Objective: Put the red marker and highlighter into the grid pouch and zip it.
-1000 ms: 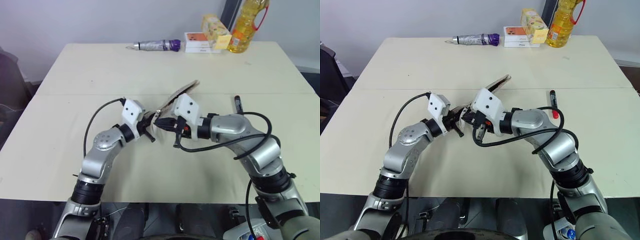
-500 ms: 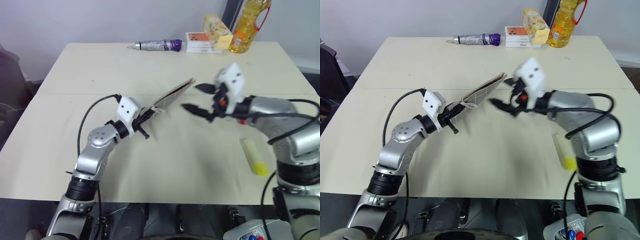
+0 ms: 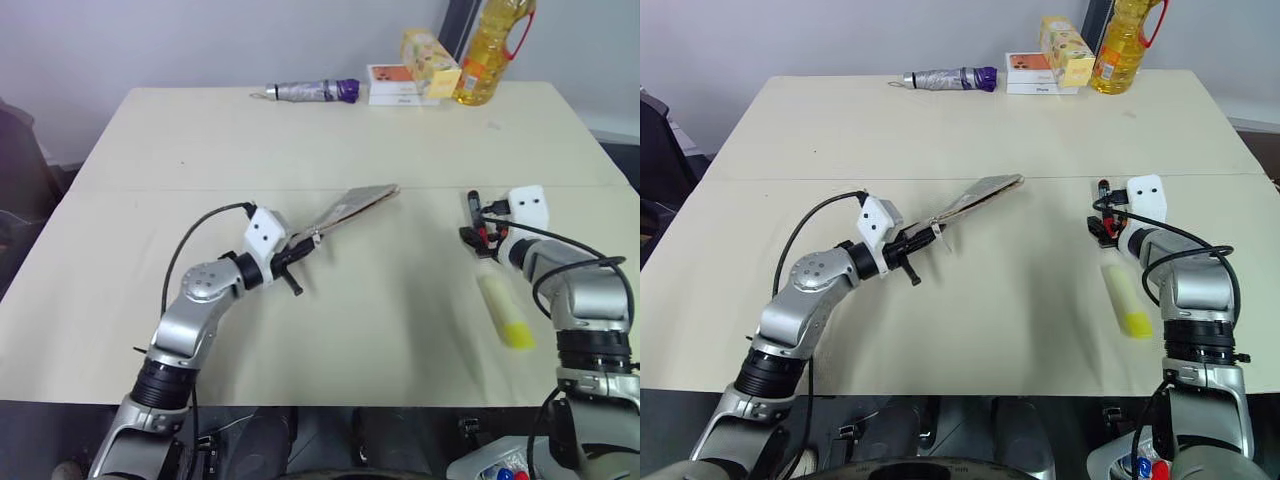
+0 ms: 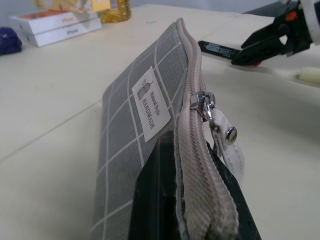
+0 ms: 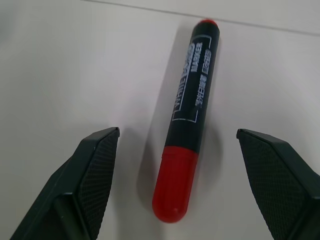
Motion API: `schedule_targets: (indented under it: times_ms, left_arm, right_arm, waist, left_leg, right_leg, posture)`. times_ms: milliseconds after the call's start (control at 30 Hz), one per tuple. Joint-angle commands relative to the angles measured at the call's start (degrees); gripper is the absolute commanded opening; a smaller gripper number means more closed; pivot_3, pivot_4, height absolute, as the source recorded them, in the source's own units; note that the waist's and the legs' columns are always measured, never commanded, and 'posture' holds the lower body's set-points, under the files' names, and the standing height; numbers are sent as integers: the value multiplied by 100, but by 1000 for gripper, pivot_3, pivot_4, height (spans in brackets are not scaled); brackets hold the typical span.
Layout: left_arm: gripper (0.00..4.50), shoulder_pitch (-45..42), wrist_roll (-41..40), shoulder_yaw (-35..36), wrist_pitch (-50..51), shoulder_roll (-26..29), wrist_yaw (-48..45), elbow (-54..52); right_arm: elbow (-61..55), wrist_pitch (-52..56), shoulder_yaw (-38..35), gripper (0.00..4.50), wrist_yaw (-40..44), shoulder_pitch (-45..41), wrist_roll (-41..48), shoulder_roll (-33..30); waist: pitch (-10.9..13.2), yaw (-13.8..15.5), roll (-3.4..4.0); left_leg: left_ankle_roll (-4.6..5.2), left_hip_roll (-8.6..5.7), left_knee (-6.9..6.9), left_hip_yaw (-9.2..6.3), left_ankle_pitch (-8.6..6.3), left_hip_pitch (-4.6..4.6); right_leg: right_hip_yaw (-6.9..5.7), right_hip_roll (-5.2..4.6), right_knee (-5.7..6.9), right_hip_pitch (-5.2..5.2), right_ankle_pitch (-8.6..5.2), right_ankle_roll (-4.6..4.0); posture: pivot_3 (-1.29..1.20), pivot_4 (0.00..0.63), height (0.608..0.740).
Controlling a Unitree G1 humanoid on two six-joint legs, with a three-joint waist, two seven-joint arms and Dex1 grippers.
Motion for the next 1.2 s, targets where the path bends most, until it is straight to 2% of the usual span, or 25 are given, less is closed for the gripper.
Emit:
schedule_targets:
  times_ms: [33,100,200,233,267,300,433,500,633,833,1200]
  left_arm:
    - [0,44,-30,6,59,-31,63,-188]
    - [0,44,-31,13,72,-34,70,-193]
    - [0,27,-42,61,71,-26,67,-177]
    - [0,22,-41,72,63,-24,67,-170]
    - [0,12,-34,84,37,-26,73,-152]
    - [0,6,-28,91,18,-28,77,-140]
    - [0,-48,-17,115,-47,-51,89,-66]
    - [0,-73,-27,112,-61,-60,73,-47]
    - [0,-109,-43,88,-85,-53,-1,-15]
    - [0,-107,-48,65,-126,-70,-37,-15]
    - [0,-76,-75,88,-103,-69,-52,-135]
  right_arm:
    - [175,-286,-214,3654,-122,-215,-26,53]
    - [274,-339,-226,3067,-116,-251,-2,69]
    - [272,-324,-220,1575,-95,-282,7,6]
    - [239,-324,-214,853,-74,-278,-3,-40]
    - [107,-309,-160,504,1,-262,-34,-146]
    - [-33,-314,-82,335,102,-240,-71,-258]
    - [-1088,-675,401,344,1088,-12,-124,-980]
    - [-1714,-993,457,344,1783,184,42,-1412]
    - [-2569,-1009,407,344,2533,399,425,-1803]
    - [-3006,-866,598,344,2735,472,431,-1839]
    - [-2771,-1091,1027,344,2900,423,74,-1882]
  waist:
    - [0,0,0]
    - [0,4,0]
    - [0,6,0]
    - [0,6,0]
    - [0,6,0]
    - [0,8,0]
    - [2,17,4]
    - [2,11,3]
    - [3,17,1]
    - [3,35,1]
    - [3,37,1]
  left_leg:
    - [0,0,0,0,0,0]
    - [0,0,0,0,0,0]
    - [0,0,-1,0,0,0]
    - [0,0,0,0,0,0]
    - [0,0,0,0,0,0]
    - [0,0,0,0,0,0]
    - [1,-1,-2,1,-1,-2]
    - [3,1,-1,0,-2,-1]
    - [5,1,0,-4,-3,0]
    - [5,1,4,-7,-3,0]
    - [5,0,3,-6,-3,0]
  right_leg:
    - [0,0,0,0,0,0]
    - [-1,1,0,1,0,0]
    - [-1,1,0,0,0,0]
    - [-1,1,0,0,0,0]
    - [-1,1,0,0,0,0]
    - [-1,1,0,1,0,0]
    - [0,0,-3,-2,0,0]
    - [-1,3,-6,0,0,0]
    - [-5,2,-10,8,0,0]
    - [-6,-1,-11,12,0,1]
    - [-6,-2,-11,10,0,1]
  posture:
    - [0,150,740]
    - [0,150,740]
    - [0,150,740]
    - [0,150,740]
    - [0,150,740]
    - [0,150,740]
    - [0,150,740]
    - [0,150,740]
    - [0,150,740]
    - [0,150,740]
    - [0,150,740]
